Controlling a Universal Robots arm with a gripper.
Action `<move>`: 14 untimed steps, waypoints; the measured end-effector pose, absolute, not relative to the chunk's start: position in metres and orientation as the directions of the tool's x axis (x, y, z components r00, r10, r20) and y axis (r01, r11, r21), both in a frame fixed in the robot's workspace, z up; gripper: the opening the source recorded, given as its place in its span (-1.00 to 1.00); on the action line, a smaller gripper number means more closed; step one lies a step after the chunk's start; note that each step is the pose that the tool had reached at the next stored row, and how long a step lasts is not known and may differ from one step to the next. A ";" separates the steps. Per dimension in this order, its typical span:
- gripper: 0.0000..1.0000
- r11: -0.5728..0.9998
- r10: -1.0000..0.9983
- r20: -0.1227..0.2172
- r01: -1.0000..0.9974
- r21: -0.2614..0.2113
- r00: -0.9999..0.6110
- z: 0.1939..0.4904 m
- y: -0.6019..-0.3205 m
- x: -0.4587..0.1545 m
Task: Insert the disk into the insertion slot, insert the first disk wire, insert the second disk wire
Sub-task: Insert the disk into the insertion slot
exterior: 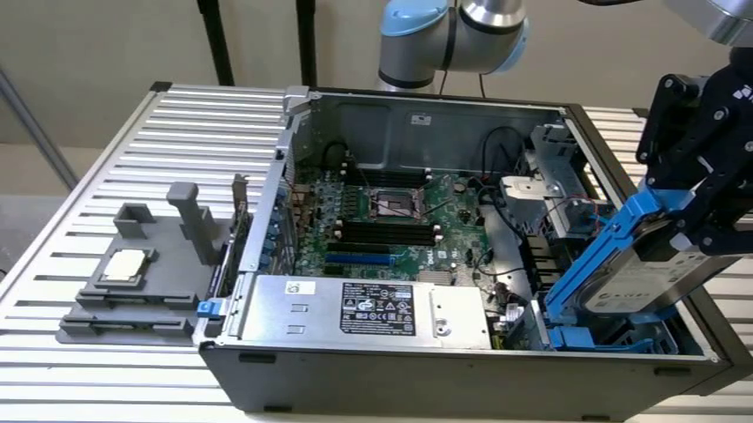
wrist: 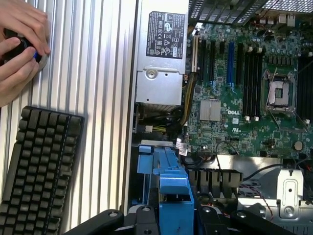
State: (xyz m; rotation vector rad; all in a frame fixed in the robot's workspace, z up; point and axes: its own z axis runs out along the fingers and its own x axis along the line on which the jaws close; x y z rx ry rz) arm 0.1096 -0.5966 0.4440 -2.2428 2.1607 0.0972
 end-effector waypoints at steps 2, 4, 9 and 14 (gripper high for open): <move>-0.36 -0.038 -0.997 -0.064 -0.999 0.024 0.037 0.443 -0.597 0.110; -0.36 -0.038 -0.997 -0.065 -0.999 0.023 0.037 0.442 -0.597 0.110; -0.36 -0.038 -0.997 -0.065 -0.999 0.022 0.037 0.440 -0.597 0.110; -0.36 -0.038 -0.997 -0.065 -0.999 0.022 0.037 0.438 -0.597 0.110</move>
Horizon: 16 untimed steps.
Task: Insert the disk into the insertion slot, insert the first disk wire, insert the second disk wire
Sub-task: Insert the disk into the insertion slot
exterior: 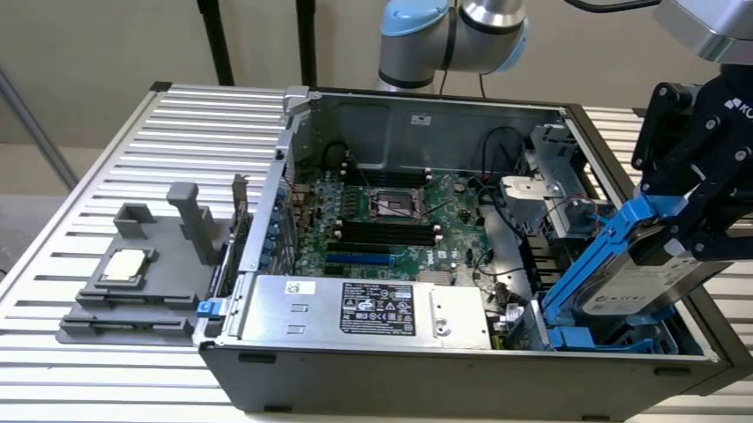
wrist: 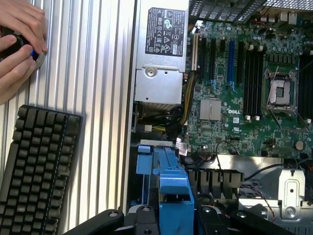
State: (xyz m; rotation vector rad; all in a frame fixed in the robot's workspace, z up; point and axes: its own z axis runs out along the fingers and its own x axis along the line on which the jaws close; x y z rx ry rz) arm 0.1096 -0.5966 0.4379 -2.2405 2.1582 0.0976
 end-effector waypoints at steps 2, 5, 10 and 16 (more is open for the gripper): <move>-0.36 -0.038 -0.997 -0.065 -0.999 0.022 0.037 0.437 -0.597 0.110; -0.36 -0.038 -0.997 -0.066 -0.999 0.022 0.037 0.435 -0.597 0.110; -0.36 -0.038 -0.997 -0.066 -0.999 0.022 0.036 0.432 -0.597 0.109; -0.36 -0.038 -0.997 -0.067 -0.999 0.022 0.037 0.428 -0.597 0.109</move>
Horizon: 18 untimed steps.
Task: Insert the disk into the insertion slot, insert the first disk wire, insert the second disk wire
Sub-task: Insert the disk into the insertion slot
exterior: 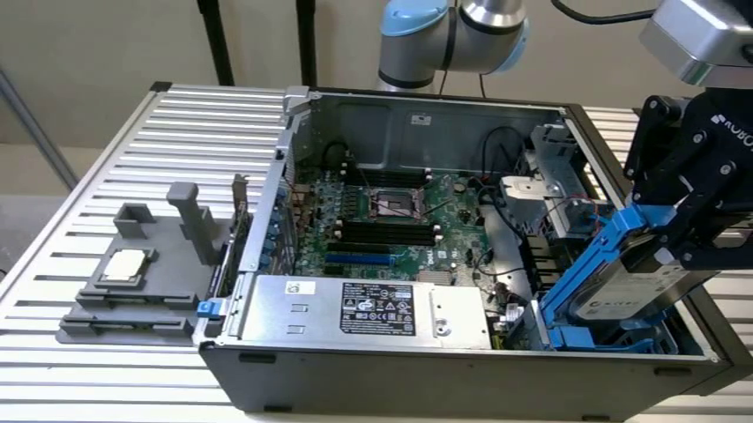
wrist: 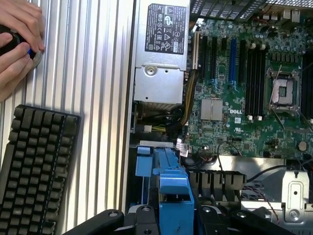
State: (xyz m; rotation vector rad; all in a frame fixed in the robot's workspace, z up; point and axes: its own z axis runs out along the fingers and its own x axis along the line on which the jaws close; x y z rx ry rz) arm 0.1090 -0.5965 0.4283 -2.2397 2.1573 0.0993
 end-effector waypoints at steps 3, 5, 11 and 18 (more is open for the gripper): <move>-0.36 -0.038 -0.997 -0.068 -0.999 0.022 0.037 0.426 -0.596 0.109; -0.36 -0.038 -0.997 -0.069 -0.999 0.022 0.037 0.426 -0.596 0.109; -0.36 -0.038 -0.997 -0.070 -0.999 0.022 0.037 0.423 -0.593 0.109; -0.22 -0.038 -0.997 -0.071 -0.999 0.022 0.037 0.422 -0.592 0.109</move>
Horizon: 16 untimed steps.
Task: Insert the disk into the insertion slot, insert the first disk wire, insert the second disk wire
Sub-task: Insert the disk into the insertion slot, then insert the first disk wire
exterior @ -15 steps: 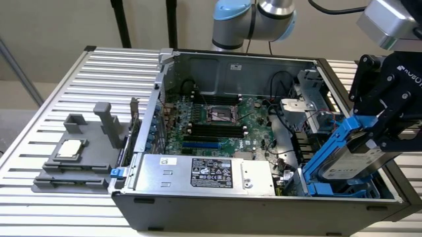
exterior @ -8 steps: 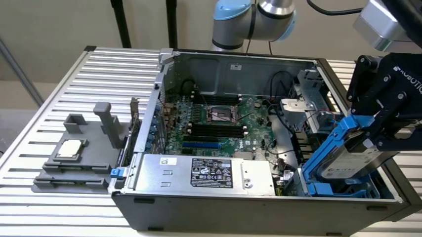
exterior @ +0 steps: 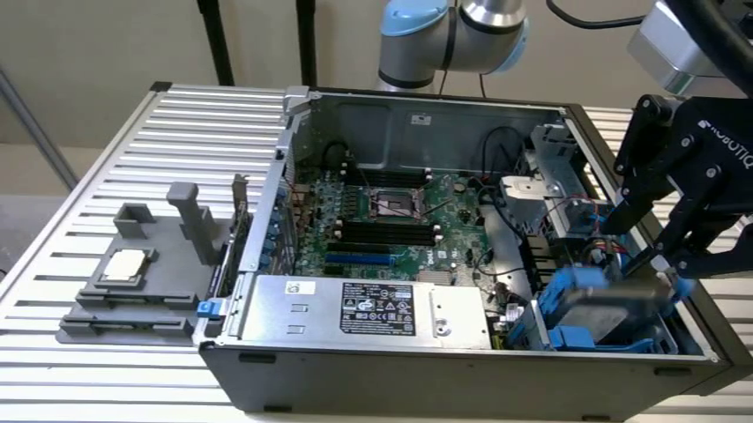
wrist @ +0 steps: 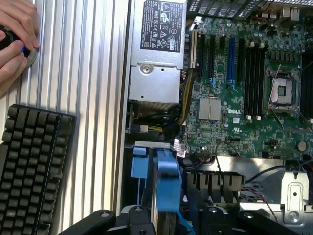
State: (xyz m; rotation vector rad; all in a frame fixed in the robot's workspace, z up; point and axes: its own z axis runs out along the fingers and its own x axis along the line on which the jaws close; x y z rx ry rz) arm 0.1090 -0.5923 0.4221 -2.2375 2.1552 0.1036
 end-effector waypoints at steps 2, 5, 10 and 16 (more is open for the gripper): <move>-0.07 -0.038 -0.997 -0.071 -0.999 0.022 0.037 0.422 -0.592 0.109; -0.07 -0.038 -0.997 -0.072 -0.999 0.022 0.037 0.422 -0.592 0.110; -0.07 -0.038 -0.997 -0.072 -0.999 0.022 0.036 0.422 -0.592 0.115; -0.07 -0.038 -0.997 -0.072 -0.999 0.022 0.037 0.422 -0.592 0.115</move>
